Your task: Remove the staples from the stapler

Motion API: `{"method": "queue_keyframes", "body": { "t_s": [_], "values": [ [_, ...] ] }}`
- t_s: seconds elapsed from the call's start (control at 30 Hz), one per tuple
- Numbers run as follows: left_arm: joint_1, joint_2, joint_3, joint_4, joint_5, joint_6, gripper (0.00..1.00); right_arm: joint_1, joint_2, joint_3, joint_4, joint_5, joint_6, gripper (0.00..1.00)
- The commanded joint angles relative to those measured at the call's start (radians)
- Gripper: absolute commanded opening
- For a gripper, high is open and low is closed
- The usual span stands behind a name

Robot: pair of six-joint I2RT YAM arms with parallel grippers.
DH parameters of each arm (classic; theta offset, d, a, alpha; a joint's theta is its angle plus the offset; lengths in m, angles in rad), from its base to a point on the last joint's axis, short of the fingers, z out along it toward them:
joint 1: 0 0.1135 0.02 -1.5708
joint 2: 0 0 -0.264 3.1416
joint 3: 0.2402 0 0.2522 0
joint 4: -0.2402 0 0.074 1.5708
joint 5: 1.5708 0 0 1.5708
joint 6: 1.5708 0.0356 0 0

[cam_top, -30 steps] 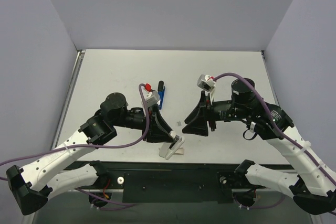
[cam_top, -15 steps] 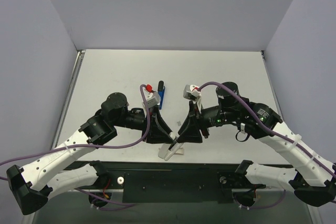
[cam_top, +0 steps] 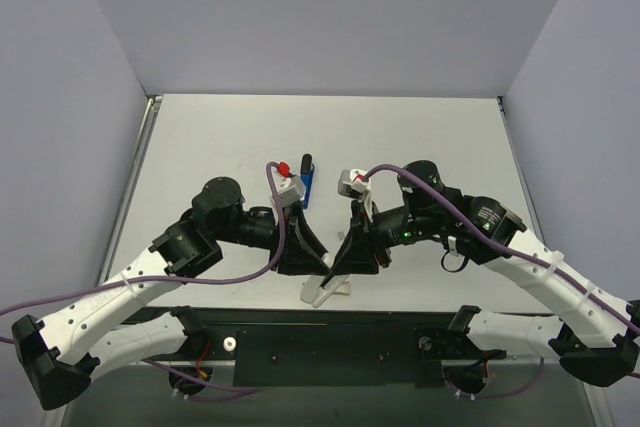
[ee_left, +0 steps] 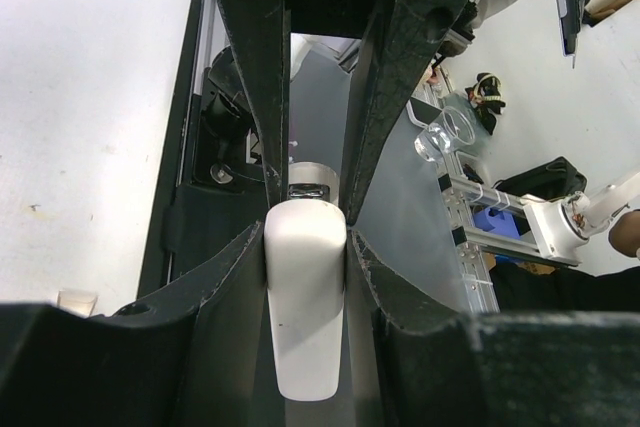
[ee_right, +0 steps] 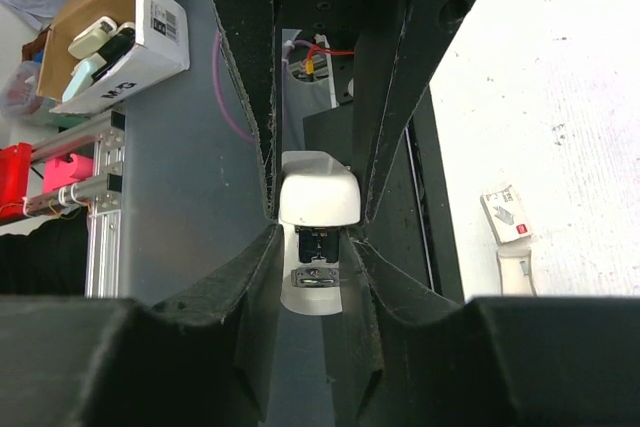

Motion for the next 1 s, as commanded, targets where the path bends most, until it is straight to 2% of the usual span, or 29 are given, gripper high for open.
{"method": "queue_keyframes", "body": {
  "t_s": [0.0,0.07,0.13,0.17,0.5,0.83,0.93,0.97],
  "values": [
    [-0.002,-0.022,0.043,0.062,0.006,0.003,0.00,0.021,0.002,-0.012,-0.004,0.000,-0.025,0.23],
    [-0.002,-0.022,0.046,0.062,0.003,0.001,0.00,0.029,0.004,-0.015,-0.007,0.006,-0.025,0.15],
    [-0.002,-0.024,0.047,0.062,-0.005,0.000,0.00,0.038,0.000,-0.018,-0.012,0.018,-0.028,0.01],
    [-0.002,-0.025,0.049,0.063,-0.007,0.000,0.00,0.047,0.000,-0.028,-0.016,0.035,-0.031,0.00],
    [-0.002,-0.070,0.050,0.037,-0.093,0.007,0.00,0.081,-0.171,-0.202,0.010,0.146,0.018,0.00],
    [-0.002,-0.068,0.059,0.039,-0.119,0.007,0.00,0.081,-0.185,-0.198,0.022,0.157,0.032,0.00],
    [-0.002,-0.068,0.053,0.040,-0.122,0.009,0.00,0.081,-0.170,-0.172,0.021,0.169,0.035,0.20],
    [-0.002,-0.068,0.052,0.040,-0.123,0.007,0.00,0.079,-0.168,-0.164,0.021,0.175,0.038,0.22]
  ]
}}
